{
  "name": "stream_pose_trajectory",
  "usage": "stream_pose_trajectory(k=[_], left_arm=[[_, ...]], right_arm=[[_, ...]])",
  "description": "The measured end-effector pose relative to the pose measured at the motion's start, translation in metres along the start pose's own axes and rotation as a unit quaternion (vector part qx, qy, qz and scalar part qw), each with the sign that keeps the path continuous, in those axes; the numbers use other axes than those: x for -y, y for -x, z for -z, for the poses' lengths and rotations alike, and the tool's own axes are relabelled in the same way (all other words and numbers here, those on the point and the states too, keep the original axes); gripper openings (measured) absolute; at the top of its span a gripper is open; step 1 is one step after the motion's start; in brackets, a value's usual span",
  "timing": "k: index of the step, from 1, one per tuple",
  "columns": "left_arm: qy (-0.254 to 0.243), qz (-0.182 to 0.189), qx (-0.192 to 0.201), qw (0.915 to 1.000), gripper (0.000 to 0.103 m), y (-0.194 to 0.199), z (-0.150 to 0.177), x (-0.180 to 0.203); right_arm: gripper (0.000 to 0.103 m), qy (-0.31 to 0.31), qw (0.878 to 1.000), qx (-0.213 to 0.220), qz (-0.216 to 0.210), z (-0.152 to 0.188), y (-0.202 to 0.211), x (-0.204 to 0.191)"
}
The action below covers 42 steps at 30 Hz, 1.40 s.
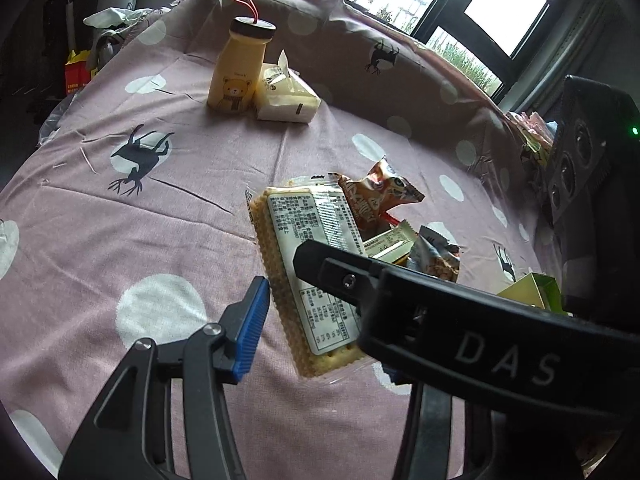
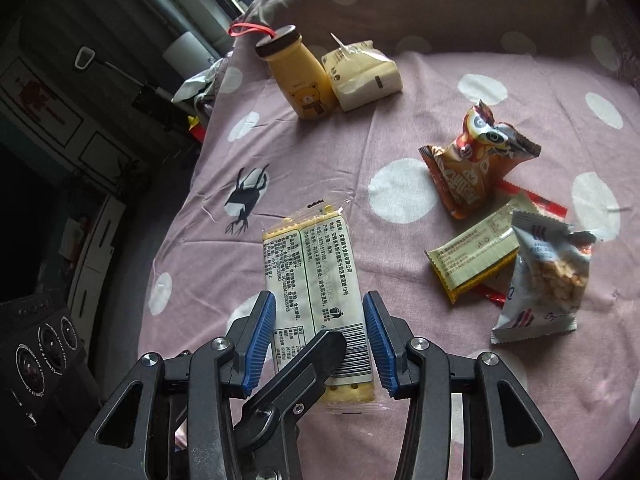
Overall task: Organize snacks
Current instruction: 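Lift the biscuit pack with the right gripper toward the green box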
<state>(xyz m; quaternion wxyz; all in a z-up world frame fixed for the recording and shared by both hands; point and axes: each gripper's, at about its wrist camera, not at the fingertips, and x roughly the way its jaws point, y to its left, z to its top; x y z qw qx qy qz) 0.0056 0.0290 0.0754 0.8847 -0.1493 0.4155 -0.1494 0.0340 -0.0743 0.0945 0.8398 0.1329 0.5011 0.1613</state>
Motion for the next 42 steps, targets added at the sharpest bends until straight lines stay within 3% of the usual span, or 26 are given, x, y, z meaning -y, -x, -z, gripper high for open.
stream_pose_trajectory(k=[10, 23, 42], left_arm=[[-0.032, 0.01, 0.04, 0.9986, 0.048, 0.021, 0.0, 0.015], [-0.068, 0.04, 0.059, 0.9951, 0.049, 0.034, 0.009, 0.033], [-0.095, 0.054, 0.092, 0.9897, 0.05, 0.053, 0.015, 0.048]], right_arm=[[0.049, 0.006, 0.999, 0.036, 0.01, 0.005, 0.024, -0.011], [0.049, 0.002, 0.994, 0.099, 0.043, 0.028, 0.062, -0.015], [0.049, 0.005, 0.989, 0.138, 0.048, 0.04, 0.088, -0.019]])
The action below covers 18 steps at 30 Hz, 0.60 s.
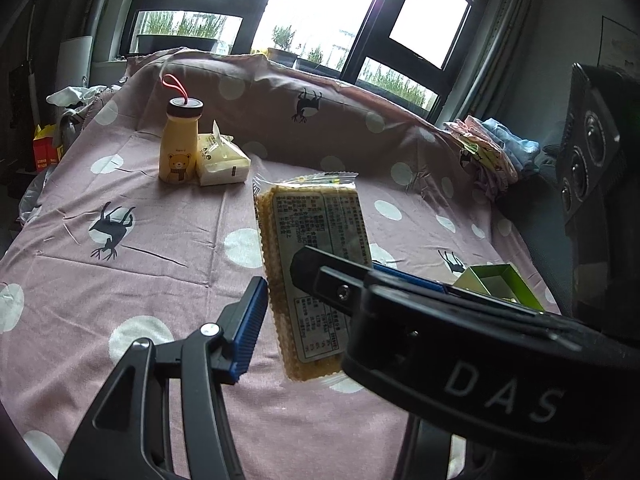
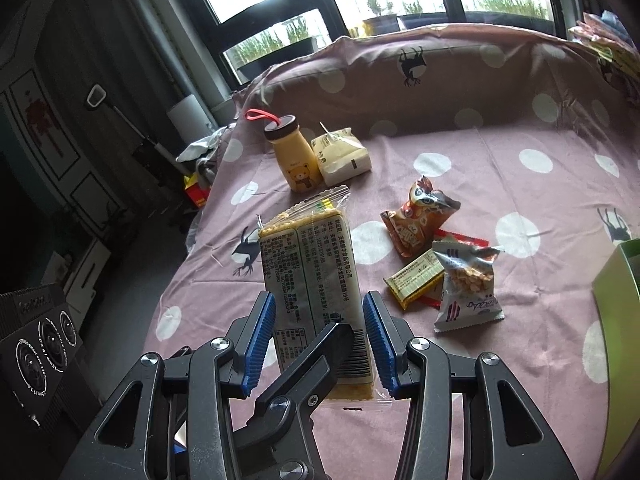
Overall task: Organize snacks
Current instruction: 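Lift the biscuit pack with the right gripper toward the green box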
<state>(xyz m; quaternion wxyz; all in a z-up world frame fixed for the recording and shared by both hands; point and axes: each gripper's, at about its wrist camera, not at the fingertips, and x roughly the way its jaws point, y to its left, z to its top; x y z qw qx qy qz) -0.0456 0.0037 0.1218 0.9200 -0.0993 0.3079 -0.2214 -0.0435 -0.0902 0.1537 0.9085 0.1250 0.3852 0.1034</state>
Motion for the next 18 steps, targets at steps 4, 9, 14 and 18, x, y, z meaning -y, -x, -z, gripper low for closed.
stream_pose_trajectory(k=[4, 9, 14, 18], left_arm=[[-0.004, 0.001, 0.012, 0.9999, 0.05, 0.007, -0.001, 0.003], [-0.007, 0.009, 0.028, 0.9995, 0.051, 0.017, -0.004, 0.009], [-0.025, 0.008, 0.053, 0.9983, 0.051, 0.031, -0.008, 0.023], [-0.034, 0.018, 0.064, 0.9972, 0.051, 0.04, -0.012, 0.034]], right_arm=[[0.05, 0.001, 1.0, 0.007, -0.004, 0.0, 0.006, -0.002], [0.05, 0.01, 1.0, 0.027, -0.003, 0.0, 0.02, -0.007], [0.05, 0.016, 0.999, 0.048, -0.01, -0.001, 0.038, -0.01], [0.051, 0.022, 0.997, 0.073, -0.008, -0.003, 0.056, -0.011]])
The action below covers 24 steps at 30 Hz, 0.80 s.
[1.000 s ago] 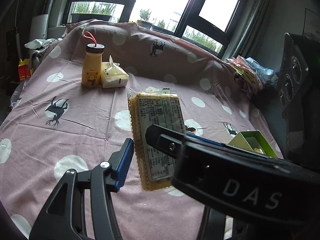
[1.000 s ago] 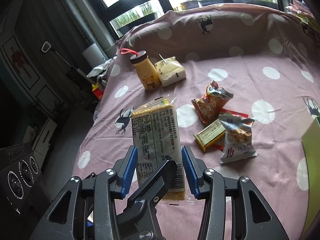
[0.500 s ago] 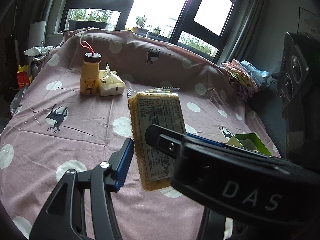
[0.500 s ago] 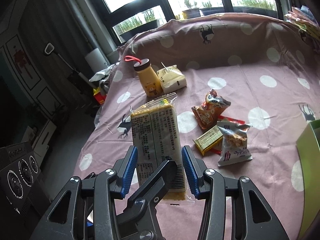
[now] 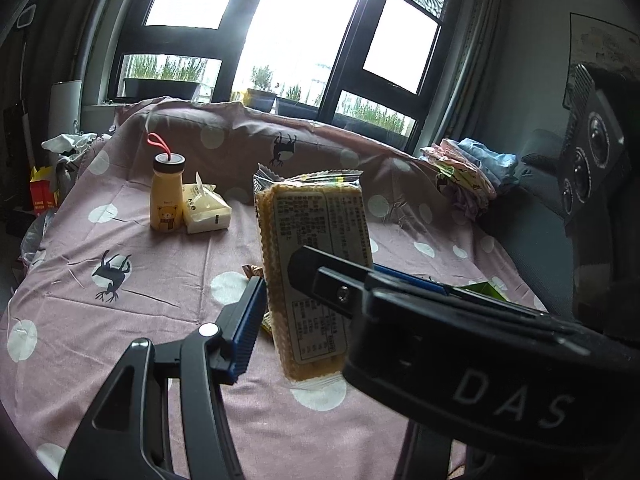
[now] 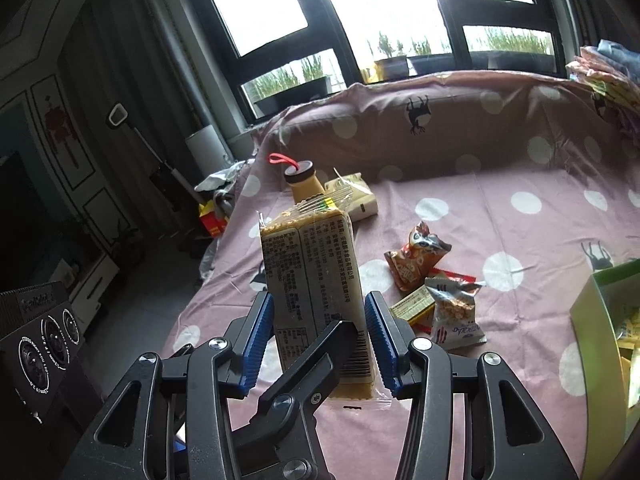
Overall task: Organize snacks
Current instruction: 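Lift the biscuit pack with the right gripper toward the green box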
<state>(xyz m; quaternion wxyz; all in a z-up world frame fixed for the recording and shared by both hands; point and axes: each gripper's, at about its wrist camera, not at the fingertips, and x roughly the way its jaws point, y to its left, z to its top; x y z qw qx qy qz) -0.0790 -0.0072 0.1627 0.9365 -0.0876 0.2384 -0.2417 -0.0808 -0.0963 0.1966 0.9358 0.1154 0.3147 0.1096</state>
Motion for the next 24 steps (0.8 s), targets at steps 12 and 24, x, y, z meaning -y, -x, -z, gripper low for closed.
stream_pose_trajectory(k=[12, 24], left_arm=[[-0.018, 0.008, 0.02, 0.9996, 0.051, 0.023, -0.013, 0.024], [-0.05, 0.036, 0.0, 0.9981, 0.053, 0.018, -0.008, 0.064]], right_arm=[[0.053, 0.016, 0.999, 0.037, -0.001, -0.009, 0.036, -0.007], [0.053, -0.02, 0.998, 0.054, 0.014, -0.002, 0.067, 0.021]])
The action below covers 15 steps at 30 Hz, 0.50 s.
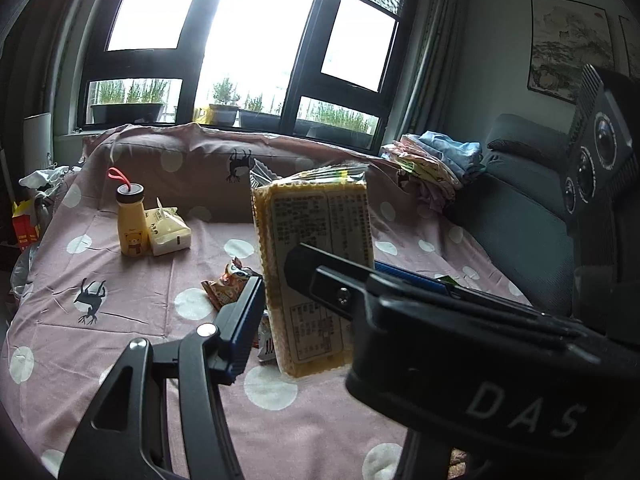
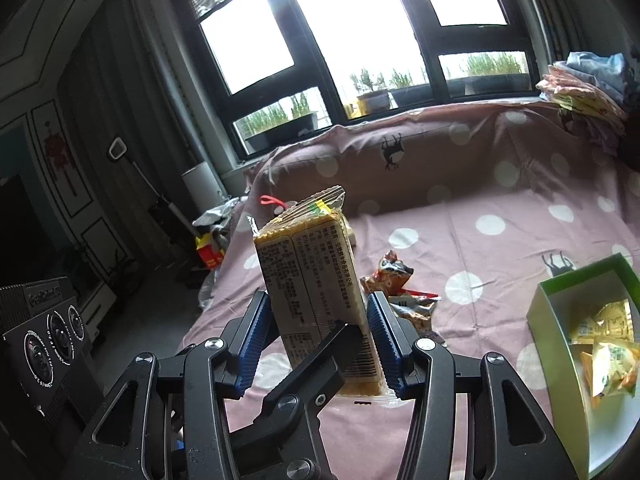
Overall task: Organize snacks
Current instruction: 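Lift the biscuit pack with the right gripper toward the green box, then carry the biscuit pack over the green box and lower it inside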
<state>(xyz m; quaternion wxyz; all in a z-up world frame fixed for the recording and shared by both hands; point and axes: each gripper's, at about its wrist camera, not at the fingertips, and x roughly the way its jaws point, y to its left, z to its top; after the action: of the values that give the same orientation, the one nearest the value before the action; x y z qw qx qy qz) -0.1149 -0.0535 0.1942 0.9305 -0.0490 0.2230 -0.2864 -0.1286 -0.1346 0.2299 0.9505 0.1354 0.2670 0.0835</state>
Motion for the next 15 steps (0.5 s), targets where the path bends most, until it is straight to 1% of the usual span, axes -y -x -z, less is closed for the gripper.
stream_pose_trajectory(k=[8, 15], left_arm=[[-0.024, 0.02, -0.013, 0.9994, 0.053, -0.02, -0.001, 0.034], [-0.042, 0.045, -0.027, 0.9977, 0.053, -0.042, -0.001, 0.061]], right_arm=[[0.053, -0.027, 0.999, 0.017, 0.009, -0.001, 0.02, 0.035], [0.053, -0.061, 0.997, 0.03, 0.027, -0.002, 0.031, 0.066]])
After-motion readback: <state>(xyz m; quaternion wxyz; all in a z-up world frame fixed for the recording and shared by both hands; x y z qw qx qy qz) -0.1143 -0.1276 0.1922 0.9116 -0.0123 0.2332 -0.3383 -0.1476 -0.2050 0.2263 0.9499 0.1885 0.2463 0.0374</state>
